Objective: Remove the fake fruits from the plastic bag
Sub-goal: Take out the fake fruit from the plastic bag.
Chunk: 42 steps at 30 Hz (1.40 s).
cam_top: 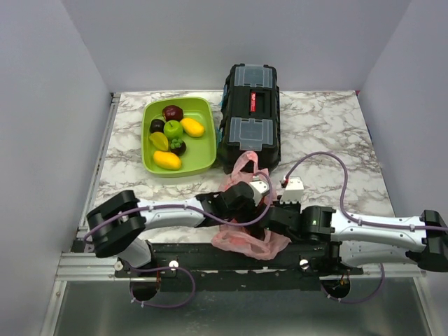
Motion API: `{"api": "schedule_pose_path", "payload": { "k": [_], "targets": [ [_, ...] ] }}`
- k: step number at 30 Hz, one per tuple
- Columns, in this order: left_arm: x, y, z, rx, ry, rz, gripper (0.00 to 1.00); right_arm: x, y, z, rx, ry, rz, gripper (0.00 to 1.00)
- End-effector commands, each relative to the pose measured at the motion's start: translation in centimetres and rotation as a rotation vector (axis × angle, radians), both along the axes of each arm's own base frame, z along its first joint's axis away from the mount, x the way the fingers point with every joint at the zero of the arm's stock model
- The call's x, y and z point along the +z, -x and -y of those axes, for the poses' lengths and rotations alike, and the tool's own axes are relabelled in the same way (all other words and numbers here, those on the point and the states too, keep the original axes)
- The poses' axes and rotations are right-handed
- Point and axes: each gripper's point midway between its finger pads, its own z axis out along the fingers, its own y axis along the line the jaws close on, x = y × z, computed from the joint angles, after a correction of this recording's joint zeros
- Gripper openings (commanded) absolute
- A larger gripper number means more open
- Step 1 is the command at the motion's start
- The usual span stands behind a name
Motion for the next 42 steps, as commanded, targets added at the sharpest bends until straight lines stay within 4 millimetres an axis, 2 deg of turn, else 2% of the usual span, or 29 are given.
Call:
{"api": "schedule_pose_path", "payload": {
  "k": [1,4,11,15,16,18,19,21,26,33,38,42],
  "targets": [
    [-1.9,-1.5,1.6,0.083,-0.017,-0.05,0.67,-0.7,1.1,1.6,-0.071,0.013,-0.067,0.01],
    [-3.0,-2.9,1.8,0.136,-0.057,-0.018,0.82,0.4,0.6,2.6,-0.133,-0.016,-0.023,0.01],
    [-6.4,-4.7,3.0,0.203,-0.178,-0.032,0.85,2.7,-0.4,2.0,-0.12,-0.141,0.064,0.01],
    [-7.4,-6.0,1.7,0.285,-0.275,-0.017,0.75,3.1,-0.5,1.8,-0.108,-0.149,0.07,0.01],
    [-7.4,-6.1,1.5,0.291,-0.273,-0.018,0.71,3.1,-0.5,1.7,-0.106,-0.143,0.069,0.01],
    [-6.9,-6.1,1.4,0.291,-0.258,-0.011,0.55,3.0,-0.5,1.6,-0.107,-0.132,0.066,0.01],
    [-6.5,-6.1,1.3,0.286,-0.246,-0.003,0.46,2.8,-0.5,1.6,-0.11,-0.126,0.065,0.01],
    [-5.6,-5.8,1.1,0.274,-0.22,0.008,0.34,2.5,-0.6,1.5,-0.116,-0.119,0.061,0.01],
    [-1.7,-4.7,0.7,0.197,-0.115,0.042,0.17,1.8,-0.7,1.6,-0.133,-0.097,0.065,0.01],
    [3.6,-2.8,0.2,0.096,0.037,0.08,0.11,1.4,-1.0,1.4,-0.138,-0.089,0.076,0.01],
    [6.0,-1.8,-0.5,0.056,0.096,0.087,0.1,0.7,-1.0,1.3,-0.14,-0.073,0.072,0.01],
    [7.5,-0.6,-1.5,0.006,0.139,0.093,0.1,1.3,-1.5,1.5,-0.155,-0.071,0.106,0.01]
  ]
}}
